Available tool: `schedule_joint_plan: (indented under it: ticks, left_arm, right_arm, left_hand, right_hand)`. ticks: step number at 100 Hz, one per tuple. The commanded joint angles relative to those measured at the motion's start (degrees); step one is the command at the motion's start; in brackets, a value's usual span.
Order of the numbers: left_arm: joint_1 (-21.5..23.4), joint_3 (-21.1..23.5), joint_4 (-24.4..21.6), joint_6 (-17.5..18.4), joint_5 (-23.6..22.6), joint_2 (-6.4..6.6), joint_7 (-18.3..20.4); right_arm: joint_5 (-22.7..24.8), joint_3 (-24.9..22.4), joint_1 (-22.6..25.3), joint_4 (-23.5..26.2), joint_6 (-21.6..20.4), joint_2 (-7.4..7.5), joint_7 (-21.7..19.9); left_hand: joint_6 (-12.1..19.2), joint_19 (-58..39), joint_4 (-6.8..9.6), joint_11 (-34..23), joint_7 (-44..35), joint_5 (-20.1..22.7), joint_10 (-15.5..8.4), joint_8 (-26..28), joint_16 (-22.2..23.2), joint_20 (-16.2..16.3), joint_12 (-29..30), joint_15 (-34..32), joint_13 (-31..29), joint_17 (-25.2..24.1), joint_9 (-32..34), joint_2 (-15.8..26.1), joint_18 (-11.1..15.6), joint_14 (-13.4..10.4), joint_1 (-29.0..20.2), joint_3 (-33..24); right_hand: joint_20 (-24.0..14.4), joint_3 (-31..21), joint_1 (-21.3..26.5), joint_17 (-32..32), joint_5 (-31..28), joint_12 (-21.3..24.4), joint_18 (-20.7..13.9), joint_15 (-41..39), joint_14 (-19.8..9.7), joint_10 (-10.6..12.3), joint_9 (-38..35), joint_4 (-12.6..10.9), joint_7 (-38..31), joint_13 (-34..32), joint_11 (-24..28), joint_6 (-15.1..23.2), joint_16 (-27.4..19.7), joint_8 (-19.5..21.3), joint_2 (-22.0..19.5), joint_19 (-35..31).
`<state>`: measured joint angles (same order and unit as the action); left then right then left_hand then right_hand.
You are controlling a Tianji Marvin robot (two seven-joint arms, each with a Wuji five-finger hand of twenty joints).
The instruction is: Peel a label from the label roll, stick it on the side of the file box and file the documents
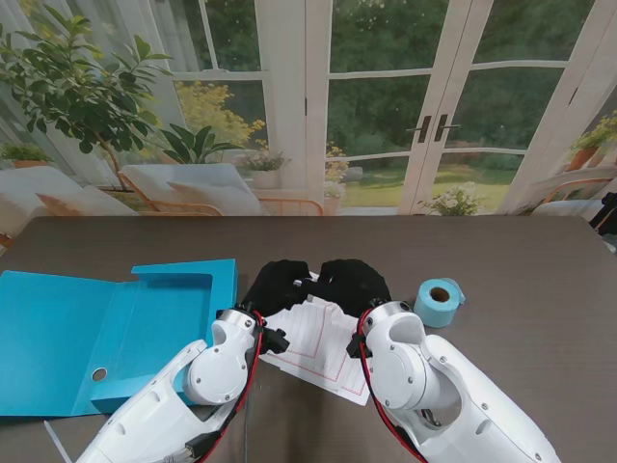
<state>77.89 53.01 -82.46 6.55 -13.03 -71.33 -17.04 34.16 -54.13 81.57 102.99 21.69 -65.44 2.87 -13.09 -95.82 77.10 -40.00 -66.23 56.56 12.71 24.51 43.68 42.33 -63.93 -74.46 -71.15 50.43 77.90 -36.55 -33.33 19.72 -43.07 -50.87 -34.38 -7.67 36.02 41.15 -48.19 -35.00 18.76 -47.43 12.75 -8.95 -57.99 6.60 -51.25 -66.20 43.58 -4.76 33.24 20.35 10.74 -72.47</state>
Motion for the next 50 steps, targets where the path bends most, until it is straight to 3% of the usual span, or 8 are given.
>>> schedule_joint_plan:
  ticks: [1,16,18,27,50]
  left_arm:
    - [0.1,0.2,-0.7,0.4,0.0,-0.22,0.7]
    - [0.4,0.3,-0.9,0.5,0.0,-0.28,0.3]
    - [0.4,0.3,-0.9,0.5,0.0,-0.28,0.3]
    - [0.6,0.5,-1.1,0.5,-0.1,-0.28,0.1]
    - [0.8,0.8,-1.3,0.7,-0.5,-0.21,-0.1]
  right_arm:
    - [-0.2,0.0,0.4,-0.1,0.0,-0.21,-0.9]
    - [-0.6,-0.4,0.7,0.0,-0.6,-0.07,-1.5]
    - [-0.7,-0.5,0.7,0.0,-0.7,-0.06,-1.5]
    - [-1.0,-0.8,0.9,0.1,-1.1,0.0,-1.7]
    - [-2.1,-1.3,1.5,0.4,-1.6,0.12,-2.4]
  left_hand:
    - [-1.9,-5.6,1.48,-1.1,-3.0,-1.0,-3.7,0.3,-0.3,-0.7,-0.9,-2.7,-1.3,1.3,2.0,-2.0,-1.0,0.6,-0.3,0.1]
    - [-2.0,-5.6,1.54,-1.0,-2.9,-1.1,-3.6,0.4,-0.3,-0.8,-0.9,-2.7,-1.3,1.3,1.9,-1.9,-1.0,0.7,-0.3,0.0]
    - [-2.0,-5.6,1.54,-1.0,-2.9,-1.1,-3.6,0.4,-0.3,-0.8,-1.0,-2.7,-1.3,1.3,1.9,-1.9,-1.0,0.7,-0.3,0.0]
    - [-2.1,-5.6,1.55,-0.9,-2.9,-1.1,-3.5,0.4,-0.4,-0.8,-1.0,-2.5,-1.3,1.1,1.9,-1.9,-1.1,0.9,-0.3,-0.1]
    - [-2.0,-5.6,1.56,-0.7,-2.9,-1.3,-3.5,0.5,-0.4,-0.7,-1.1,-2.5,-1.3,1.0,1.9,-1.9,-1.1,0.9,-0.3,-0.1]
  right_hand:
    - [0.8,1.1,6.4,-8.0,-0.4,-0.9,1.5,-0.8,-0.5,0.6,-1.9,-4.6,-1.4,-2.3,1.1,0.4,0.6,0.9,-3.1,-2.6]
    - [0.8,0.3,9.7,-7.7,0.8,-0.8,1.5,-0.8,-1.0,0.6,-2.0,-4.8,-1.4,-2.9,1.0,0.4,0.6,0.8,-2.0,-2.7]
    - [0.8,1.5,11.3,-7.6,1.3,-0.9,1.5,-0.7,-0.8,0.6,-2.0,-4.6,-3.2,-2.9,1.0,0.4,0.7,-3.4,-1.9,-2.8]
    - [0.8,2.1,14.2,-7.5,2.5,-0.9,1.4,-0.9,-1.1,0.6,-1.9,-4.2,-5.5,-3.1,1.1,0.2,0.8,-7.5,-0.9,-2.9]
    - [0.7,1.8,17.5,-7.4,5.0,-1.0,1.3,-1.1,-1.3,0.4,-1.5,-4.1,-8.4,-3.2,1.4,-1.5,0.9,-9.8,0.8,-3.0]
